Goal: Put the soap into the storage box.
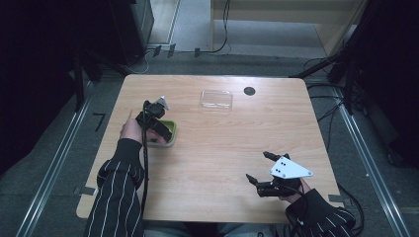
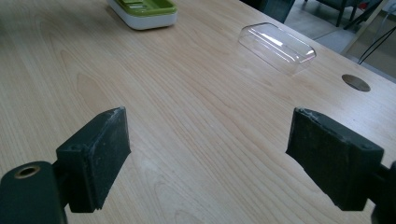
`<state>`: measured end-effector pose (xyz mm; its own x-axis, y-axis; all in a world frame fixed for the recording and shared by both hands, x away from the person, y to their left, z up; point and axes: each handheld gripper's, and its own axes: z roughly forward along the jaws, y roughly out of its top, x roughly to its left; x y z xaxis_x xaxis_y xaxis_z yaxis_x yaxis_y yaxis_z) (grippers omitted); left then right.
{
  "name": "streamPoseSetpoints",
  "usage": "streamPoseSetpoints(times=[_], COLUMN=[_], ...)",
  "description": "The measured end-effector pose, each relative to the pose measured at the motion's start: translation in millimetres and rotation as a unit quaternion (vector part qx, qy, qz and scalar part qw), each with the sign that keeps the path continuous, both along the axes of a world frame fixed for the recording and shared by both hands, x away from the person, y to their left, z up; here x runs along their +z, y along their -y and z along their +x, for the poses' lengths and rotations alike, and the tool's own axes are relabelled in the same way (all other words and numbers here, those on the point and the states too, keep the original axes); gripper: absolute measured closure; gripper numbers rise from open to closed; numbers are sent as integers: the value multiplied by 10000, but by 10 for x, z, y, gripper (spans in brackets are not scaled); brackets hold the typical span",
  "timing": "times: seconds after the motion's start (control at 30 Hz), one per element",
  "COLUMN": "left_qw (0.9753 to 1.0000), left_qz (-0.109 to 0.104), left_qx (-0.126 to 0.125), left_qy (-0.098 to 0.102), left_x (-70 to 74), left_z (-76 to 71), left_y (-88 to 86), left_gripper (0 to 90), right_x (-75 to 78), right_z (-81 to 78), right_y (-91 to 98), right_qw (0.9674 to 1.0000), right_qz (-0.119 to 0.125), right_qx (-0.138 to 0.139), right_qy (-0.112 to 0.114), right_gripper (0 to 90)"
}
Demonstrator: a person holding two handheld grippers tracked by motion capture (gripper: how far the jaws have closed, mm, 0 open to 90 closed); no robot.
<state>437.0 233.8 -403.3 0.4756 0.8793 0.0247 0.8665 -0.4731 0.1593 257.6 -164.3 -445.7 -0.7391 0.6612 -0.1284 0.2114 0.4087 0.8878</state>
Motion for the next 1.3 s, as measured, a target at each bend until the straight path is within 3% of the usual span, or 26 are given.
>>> streamPoseSetpoints(times=[0.37, 0.63, 0.77, 0.9, 1.3], left_qw=[9998, 9988, 9977, 9973, 9951], left_qz=[60, 70, -74, -92, 70], left_qx=[170, 439, 642, 677, 945], left_qy=[-71, -182, -212, -272, -299], left_x=[-13, -61, -123, -159, -265], left_z=[147, 269, 317, 333, 391], left_y=[-69, -140, -161, -140, -84], left_gripper=[139, 139, 139, 139, 139], right_x=[0, -1, 0, 0, 1], right_z=[3, 8, 10, 10, 6], right_y=[-7, -7, -8, -6, -6], right_qw=[10000, 10000, 10000, 10000, 10000], right_qz=[-1, -12, -14, -8, 8], right_qx=[24, 43, 49, 33, 33], right_qy=[-2, 10, 19, 15, 4], right_gripper=[138, 139, 138, 138, 138])
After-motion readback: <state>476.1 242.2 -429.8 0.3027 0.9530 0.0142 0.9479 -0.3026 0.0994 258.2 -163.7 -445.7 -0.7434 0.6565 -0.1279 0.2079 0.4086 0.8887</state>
